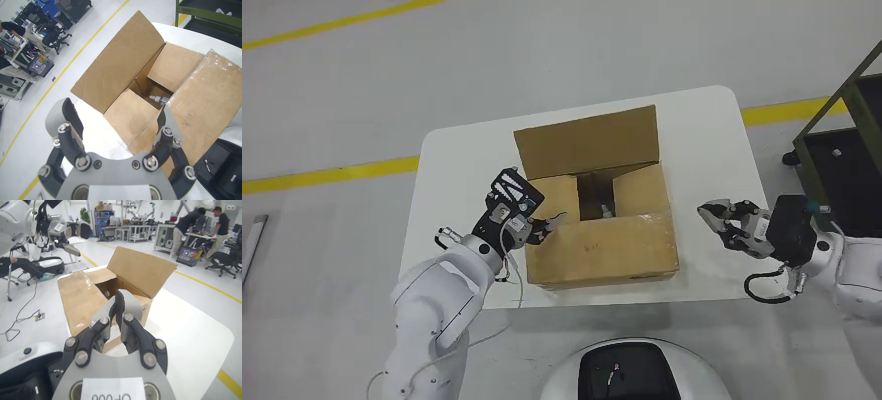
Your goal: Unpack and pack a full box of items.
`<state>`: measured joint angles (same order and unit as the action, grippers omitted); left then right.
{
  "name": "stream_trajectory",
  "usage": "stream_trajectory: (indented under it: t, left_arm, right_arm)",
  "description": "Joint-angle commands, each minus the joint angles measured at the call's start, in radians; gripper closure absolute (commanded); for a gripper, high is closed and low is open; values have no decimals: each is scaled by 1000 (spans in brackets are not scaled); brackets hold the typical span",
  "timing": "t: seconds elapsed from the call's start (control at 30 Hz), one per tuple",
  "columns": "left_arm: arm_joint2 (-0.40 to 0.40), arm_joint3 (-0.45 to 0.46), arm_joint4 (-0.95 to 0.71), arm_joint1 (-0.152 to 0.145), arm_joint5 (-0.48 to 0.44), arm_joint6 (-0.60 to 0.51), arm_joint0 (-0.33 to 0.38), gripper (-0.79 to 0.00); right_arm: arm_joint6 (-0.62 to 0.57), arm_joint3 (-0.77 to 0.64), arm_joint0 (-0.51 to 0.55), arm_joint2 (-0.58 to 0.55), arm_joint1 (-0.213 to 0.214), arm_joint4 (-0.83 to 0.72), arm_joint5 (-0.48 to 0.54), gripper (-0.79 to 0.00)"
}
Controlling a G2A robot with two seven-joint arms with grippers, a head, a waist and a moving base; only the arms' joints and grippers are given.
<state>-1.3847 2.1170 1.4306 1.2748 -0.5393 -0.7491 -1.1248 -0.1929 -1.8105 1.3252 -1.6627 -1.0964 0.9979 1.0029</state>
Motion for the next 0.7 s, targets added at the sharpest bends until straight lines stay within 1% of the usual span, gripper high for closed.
stream_trajectory:
  t: [0.0,0.07,0.17,0.27,0.3,0.33,0.67]
  left_arm:
    - [0,0,0,0,0,0,0,-785]
    - [0,0,0,0,0,0,0,-785]
    - [0,0,0,0,0,0,0,-785]
    - [0,0,0,0,0,0,0,-785]
    - [0,0,0,0,0,0,0,-785]
    - [0,0,0,0,0,0,0,-785]
    - [0,0,0,0,0,0,0,-785]
  right_arm:
    - [-70,25,-51,39,8,-29,9,0]
    - [-127,54,-107,81,18,-64,9,0]
    - [-170,111,-179,138,33,-154,9,0]
    - [-220,163,-244,194,51,-208,9,0]
    - [-226,177,-257,206,55,-225,9,-219]
    - [-226,177,-257,206,55,-225,9,-785]
    - [-226,177,-257,206,55,-225,9,-785]
